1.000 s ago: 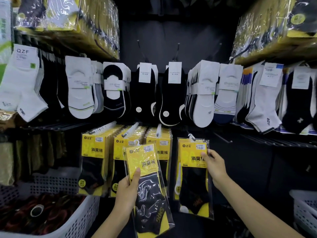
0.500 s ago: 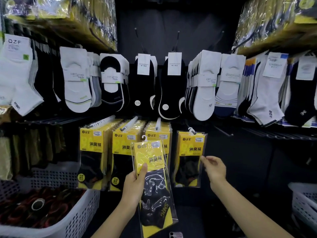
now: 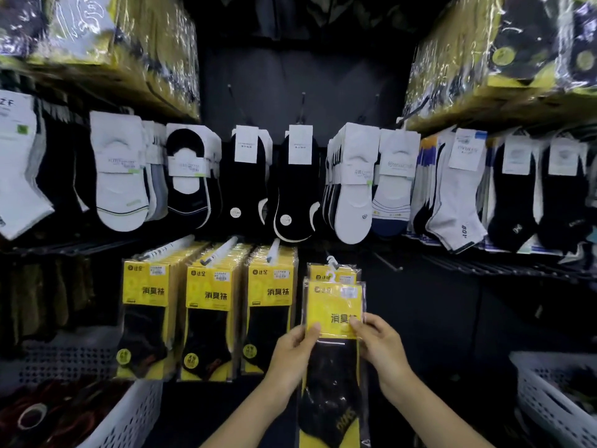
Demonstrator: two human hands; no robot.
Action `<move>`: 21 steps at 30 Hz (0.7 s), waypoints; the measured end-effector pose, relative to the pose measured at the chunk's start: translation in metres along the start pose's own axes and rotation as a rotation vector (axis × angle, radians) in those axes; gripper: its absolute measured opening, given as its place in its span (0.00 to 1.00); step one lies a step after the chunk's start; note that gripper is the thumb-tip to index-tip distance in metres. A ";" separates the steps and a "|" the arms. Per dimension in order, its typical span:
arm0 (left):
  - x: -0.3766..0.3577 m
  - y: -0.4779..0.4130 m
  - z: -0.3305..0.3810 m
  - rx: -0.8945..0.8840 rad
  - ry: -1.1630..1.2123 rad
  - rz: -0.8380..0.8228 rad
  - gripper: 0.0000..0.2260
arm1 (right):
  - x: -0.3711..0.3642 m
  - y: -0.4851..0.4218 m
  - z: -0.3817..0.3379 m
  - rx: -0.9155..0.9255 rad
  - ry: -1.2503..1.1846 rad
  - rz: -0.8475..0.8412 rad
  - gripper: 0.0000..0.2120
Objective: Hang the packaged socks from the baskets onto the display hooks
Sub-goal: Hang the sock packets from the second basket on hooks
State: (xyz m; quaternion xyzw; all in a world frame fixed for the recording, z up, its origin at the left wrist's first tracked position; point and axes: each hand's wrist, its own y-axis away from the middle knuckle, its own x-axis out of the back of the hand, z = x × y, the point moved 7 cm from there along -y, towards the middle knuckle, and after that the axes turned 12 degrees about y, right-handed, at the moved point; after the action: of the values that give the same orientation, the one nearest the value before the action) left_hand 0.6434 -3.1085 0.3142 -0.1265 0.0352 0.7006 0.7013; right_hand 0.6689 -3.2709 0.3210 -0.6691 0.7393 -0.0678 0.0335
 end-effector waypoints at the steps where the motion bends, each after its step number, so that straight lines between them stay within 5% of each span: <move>1: -0.002 -0.001 0.000 0.009 0.001 -0.003 0.10 | 0.008 -0.001 0.002 -0.005 -0.016 0.057 0.07; 5: -0.008 -0.005 -0.002 0.009 -0.010 -0.013 0.09 | 0.033 -0.008 0.002 -0.016 -0.025 0.207 0.05; 13: 0.000 -0.013 -0.005 -0.014 0.035 0.056 0.05 | 0.018 -0.032 -0.015 0.051 0.129 0.183 0.05; 18: 0.009 -0.022 -0.013 -0.026 -0.031 0.053 0.14 | 0.005 -0.049 -0.003 0.001 0.139 0.205 0.01; 21: 0.013 -0.028 -0.022 -0.013 -0.064 0.030 0.16 | 0.003 -0.058 0.013 -0.088 0.101 0.232 0.08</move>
State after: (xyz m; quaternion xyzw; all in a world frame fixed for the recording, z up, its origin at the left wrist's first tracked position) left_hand 0.6743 -3.1001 0.2933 -0.1082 0.0103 0.7150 0.6907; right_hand 0.7277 -3.2805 0.3168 -0.5757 0.8147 -0.0649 -0.0255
